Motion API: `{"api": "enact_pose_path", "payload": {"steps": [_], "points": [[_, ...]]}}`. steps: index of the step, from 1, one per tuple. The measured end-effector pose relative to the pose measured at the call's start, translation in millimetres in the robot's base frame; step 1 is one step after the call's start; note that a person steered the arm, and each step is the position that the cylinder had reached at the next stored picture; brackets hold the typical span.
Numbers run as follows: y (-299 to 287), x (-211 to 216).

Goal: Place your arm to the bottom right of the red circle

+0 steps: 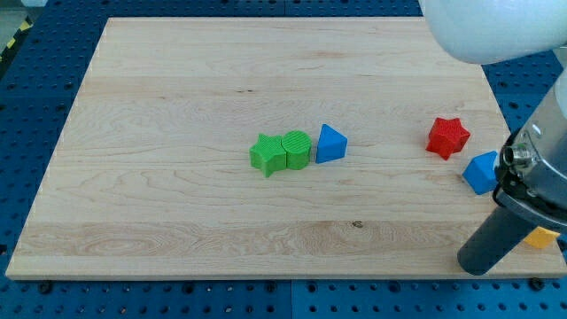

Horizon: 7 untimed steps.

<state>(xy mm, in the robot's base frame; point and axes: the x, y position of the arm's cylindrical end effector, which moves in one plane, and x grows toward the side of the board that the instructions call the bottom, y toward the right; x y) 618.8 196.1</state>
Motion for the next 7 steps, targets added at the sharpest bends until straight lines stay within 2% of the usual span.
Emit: {"api": "enact_pose_path", "payload": {"steps": [2,5,6,7], "points": [[38,-1],[130,-2],[148,-12],[147,-40]]}}
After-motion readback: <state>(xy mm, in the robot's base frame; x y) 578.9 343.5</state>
